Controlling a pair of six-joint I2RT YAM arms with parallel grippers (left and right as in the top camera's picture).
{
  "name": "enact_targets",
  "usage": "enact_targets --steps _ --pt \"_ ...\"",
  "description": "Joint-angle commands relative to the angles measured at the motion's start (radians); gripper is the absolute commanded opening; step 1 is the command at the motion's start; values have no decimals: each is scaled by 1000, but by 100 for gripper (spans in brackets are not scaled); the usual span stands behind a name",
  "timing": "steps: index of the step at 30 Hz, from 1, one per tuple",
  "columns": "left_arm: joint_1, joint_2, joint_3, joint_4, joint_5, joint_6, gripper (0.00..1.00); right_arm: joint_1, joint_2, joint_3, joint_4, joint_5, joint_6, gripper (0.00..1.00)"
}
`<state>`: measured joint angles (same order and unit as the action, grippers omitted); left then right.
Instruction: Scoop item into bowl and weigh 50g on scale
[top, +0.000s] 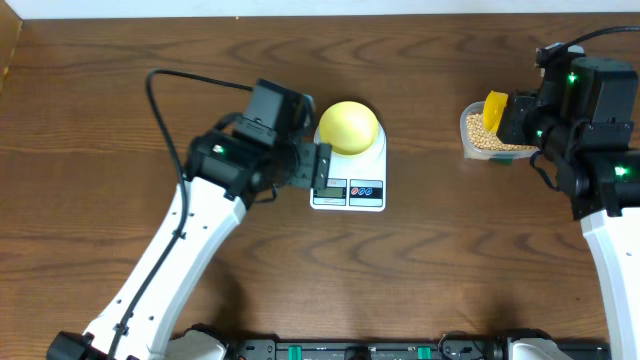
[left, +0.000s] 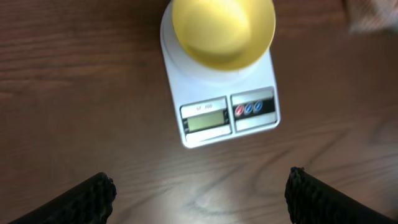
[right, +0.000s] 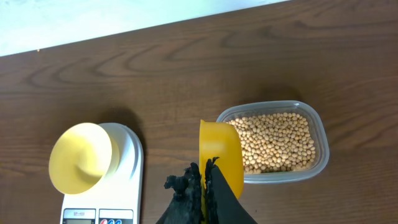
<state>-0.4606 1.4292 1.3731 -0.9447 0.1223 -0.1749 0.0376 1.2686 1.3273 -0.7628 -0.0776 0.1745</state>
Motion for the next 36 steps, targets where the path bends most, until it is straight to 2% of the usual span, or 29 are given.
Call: enact_targets --steps 1,6,10,20,36 --pt "-55 16 15 -31 -158 40 89 16 -15 23 3 8 -11 1" --pt "-121 73 9 -38 -232 38 89 16 -15 23 3 7 -11 1" --pt "-146 150 9 -37 -278 -31 89 16 -15 23 -2 6 -11 1" --pt "-174 333 9 18 -277 -116 89 16 -15 23 -2 7 -11 1" --pt "-187 417 5 90 -277 -142 89 16 -3 20 -1 7 -11 1"
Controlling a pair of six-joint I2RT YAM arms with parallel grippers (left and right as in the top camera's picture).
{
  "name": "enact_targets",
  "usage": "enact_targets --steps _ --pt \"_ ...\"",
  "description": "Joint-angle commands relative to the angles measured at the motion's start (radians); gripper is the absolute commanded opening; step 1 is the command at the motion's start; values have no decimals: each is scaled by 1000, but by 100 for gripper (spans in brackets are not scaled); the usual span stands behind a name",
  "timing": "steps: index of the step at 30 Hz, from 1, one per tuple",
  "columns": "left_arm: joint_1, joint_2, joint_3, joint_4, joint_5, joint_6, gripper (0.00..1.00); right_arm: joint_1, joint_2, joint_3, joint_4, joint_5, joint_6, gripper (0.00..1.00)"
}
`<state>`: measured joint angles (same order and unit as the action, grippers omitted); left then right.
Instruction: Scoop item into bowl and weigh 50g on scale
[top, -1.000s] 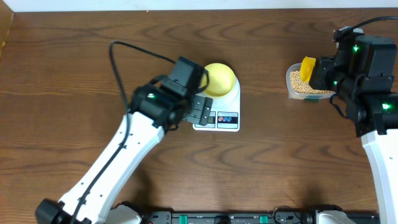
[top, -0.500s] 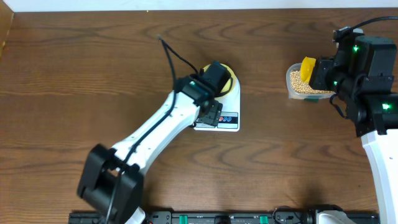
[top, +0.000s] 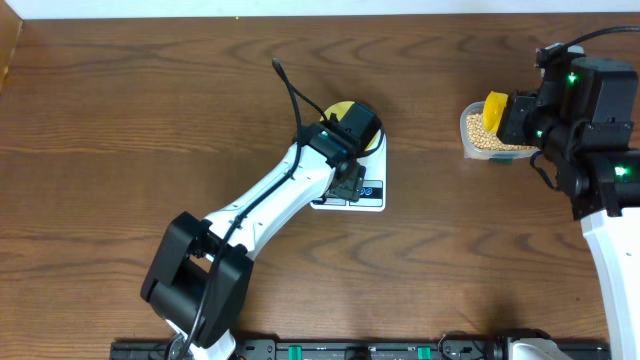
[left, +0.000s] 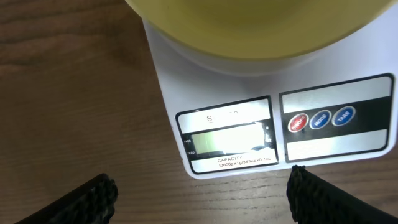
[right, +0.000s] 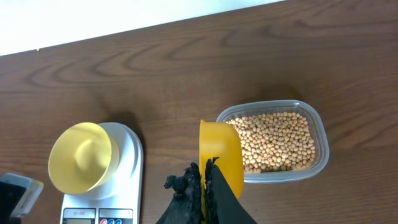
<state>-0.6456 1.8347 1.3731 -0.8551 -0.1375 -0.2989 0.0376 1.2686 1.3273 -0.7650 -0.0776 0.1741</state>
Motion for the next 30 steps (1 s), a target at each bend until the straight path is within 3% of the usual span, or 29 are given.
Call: enact_targets --steps 1,30 --pt "-2 14 5 1 -17 -18 89 16 -3 20 1 7 -11 1" --pt "-52 40 5 43 -11 -29 89 16 2 19 6 4 -11 1"
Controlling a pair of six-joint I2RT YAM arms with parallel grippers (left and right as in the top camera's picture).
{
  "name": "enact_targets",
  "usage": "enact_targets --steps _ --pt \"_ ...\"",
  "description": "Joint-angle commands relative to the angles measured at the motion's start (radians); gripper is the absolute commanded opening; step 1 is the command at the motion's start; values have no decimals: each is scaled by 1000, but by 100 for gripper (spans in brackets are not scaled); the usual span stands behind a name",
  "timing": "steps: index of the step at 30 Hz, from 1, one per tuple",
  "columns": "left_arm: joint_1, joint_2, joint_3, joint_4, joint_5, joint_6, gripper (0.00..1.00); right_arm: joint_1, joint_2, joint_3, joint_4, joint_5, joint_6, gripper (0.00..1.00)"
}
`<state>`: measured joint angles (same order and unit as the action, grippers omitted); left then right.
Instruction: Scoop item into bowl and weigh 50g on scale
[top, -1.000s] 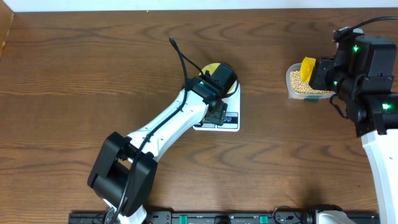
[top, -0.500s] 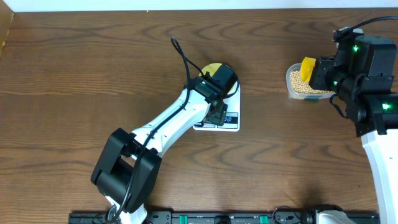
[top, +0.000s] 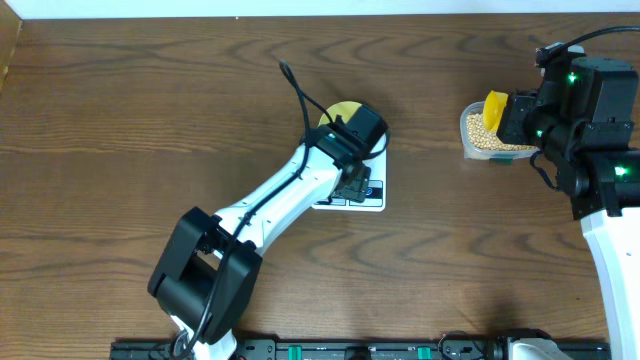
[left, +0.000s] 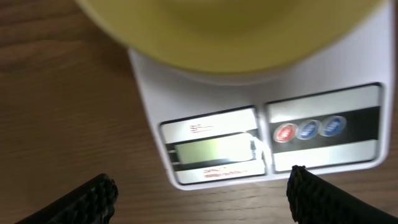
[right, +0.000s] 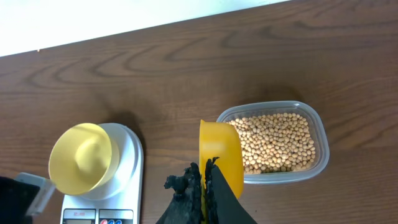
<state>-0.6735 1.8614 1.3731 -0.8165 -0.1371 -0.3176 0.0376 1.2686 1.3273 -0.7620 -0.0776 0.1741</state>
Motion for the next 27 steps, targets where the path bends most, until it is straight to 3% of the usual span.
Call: enact_targets --steps 1,6,27 --pt "-30 14 5 8 -15 -10 89 16 2 19 2 4 -11 1" --pt "-29 14 4 11 -71 -60 89 16 2 19 2 4 -11 1" --pt "-30 15 -36 52 -55 -96 89 16 2 19 2 3 -11 1"
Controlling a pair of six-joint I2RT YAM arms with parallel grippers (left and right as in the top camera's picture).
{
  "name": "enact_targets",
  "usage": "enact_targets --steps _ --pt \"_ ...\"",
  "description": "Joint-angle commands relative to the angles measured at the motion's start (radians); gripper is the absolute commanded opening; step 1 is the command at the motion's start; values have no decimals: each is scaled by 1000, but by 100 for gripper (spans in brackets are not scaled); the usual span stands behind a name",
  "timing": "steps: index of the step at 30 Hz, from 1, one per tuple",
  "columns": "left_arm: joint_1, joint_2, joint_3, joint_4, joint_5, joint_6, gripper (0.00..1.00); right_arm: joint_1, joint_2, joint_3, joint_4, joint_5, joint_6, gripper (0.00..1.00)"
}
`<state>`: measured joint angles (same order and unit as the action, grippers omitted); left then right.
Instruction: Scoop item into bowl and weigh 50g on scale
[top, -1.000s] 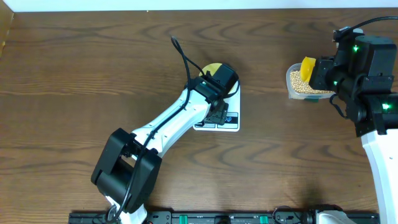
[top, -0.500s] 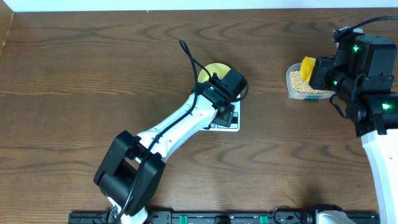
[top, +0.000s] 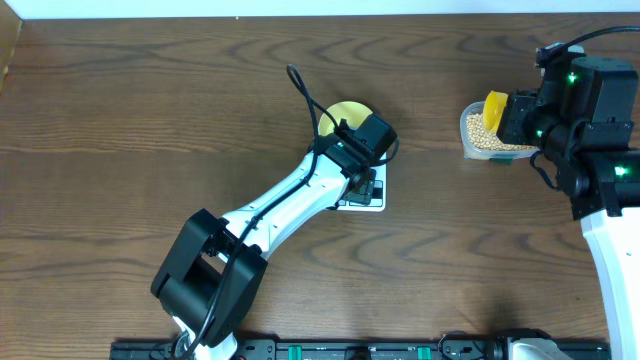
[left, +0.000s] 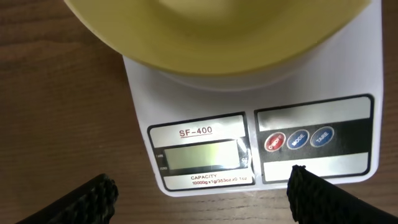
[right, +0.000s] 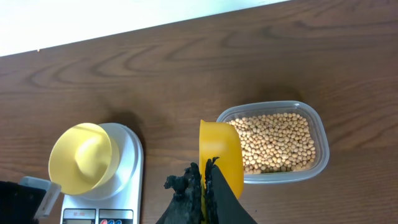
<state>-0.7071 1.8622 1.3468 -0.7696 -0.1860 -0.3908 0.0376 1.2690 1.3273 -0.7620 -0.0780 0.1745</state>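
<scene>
A yellow bowl (left: 217, 31) stands empty on the white scale (left: 143, 93). The scale's display (left: 202, 155) shows no readable digits, and its buttons (left: 297, 139) sit to the right of it. My left gripper (left: 202, 199) hangs open low over the scale's front panel, its right finger (left: 314, 196) just below the buttons. In the overhead view that gripper (top: 365, 185) hides most of the scale. My right gripper (right: 205, 180) is shut on the handle of a yellow scoop (right: 221, 152), held beside the clear tub of soybeans (right: 277, 140).
Dark wooden table (top: 120, 150) all around. A white wall edge (right: 93, 18) runs along the far side. The left arm (top: 290, 205) stretches diagonally from the front left to the scale. The right arm's body (top: 595, 120) stands at the right of the tub.
My left gripper has shifted a little to the right along the scale's front, so its right finger now sits under the buttons. The right gripper and scoop have not moved.
At first my open left gripper hung higher, left of and in front of the scale. Then it was low over the scale's display, then a little further right, and now by the buttons. My right gripper held the scoop beside the soybean tub throughout.
</scene>
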Motion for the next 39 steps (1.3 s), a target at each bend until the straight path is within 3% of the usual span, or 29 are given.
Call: enact_targets --steps 1,39 --pt "3 14 -10 7 -6 -24 89 16 1 19 2 3 -11 1" --pt "3 14 -68 83 -7 -55 90 16 1 19 -1 -3 -12 1"
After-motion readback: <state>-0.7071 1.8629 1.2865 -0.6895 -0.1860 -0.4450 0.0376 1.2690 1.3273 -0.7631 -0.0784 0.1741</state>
